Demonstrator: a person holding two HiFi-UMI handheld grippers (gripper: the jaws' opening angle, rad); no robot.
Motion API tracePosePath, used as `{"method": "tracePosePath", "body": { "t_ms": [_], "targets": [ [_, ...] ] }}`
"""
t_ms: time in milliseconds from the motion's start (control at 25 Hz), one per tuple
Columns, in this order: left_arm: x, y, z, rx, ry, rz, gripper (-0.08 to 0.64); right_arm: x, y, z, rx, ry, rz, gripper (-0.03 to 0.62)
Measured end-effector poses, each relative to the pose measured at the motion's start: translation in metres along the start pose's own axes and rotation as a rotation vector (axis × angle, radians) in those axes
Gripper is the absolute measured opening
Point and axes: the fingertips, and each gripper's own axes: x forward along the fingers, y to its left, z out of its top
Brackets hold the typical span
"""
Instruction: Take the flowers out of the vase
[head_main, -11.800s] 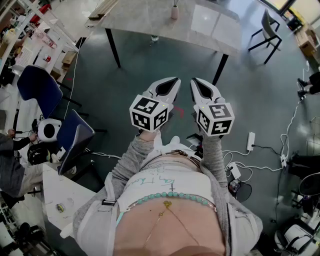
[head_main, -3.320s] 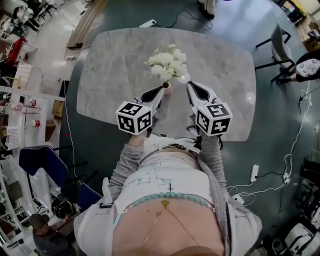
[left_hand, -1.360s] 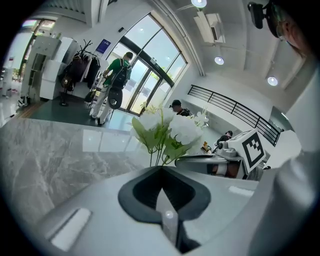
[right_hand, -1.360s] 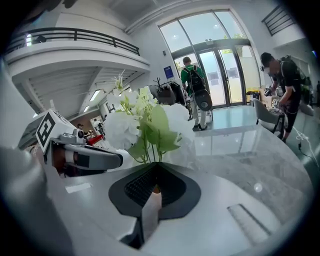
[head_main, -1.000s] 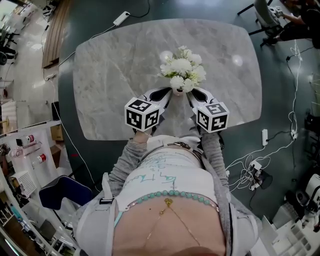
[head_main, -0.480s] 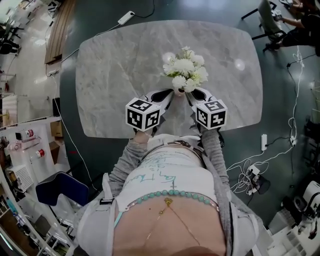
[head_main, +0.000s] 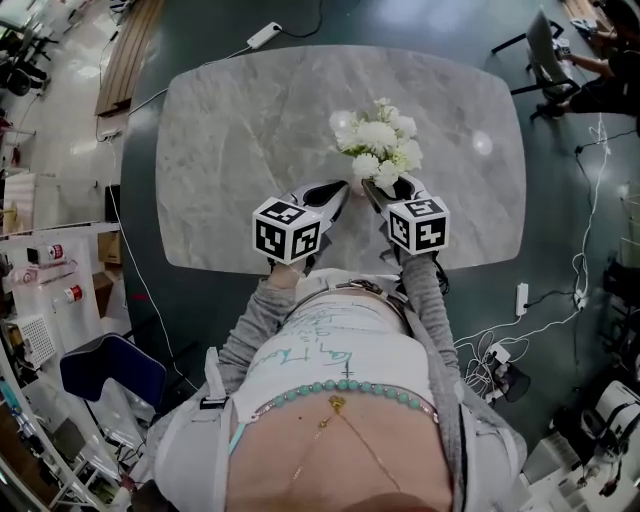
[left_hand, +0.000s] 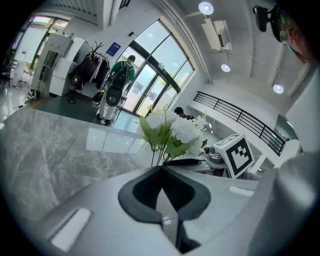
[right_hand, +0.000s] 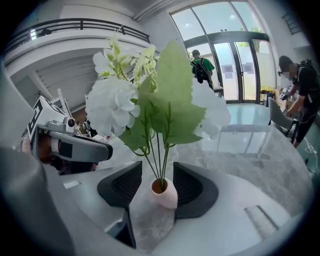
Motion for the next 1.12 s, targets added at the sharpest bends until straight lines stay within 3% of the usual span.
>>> {"method": "tracePosePath", "body": {
  "t_ms": [680,1120],
  "targets": [
    [-0.021,0.017,-0.001,-0.034,-0.045,0.067,0.0,0.026,0.007,0.022,-0.101,-0.091,0.045,0.258],
    [-0.018,0.018,0.0,-0.028,-0.032,0.058,0.0,0.023,0.008,0.023,-0.133,-0.158,0.045,0.174]
  ]
}}
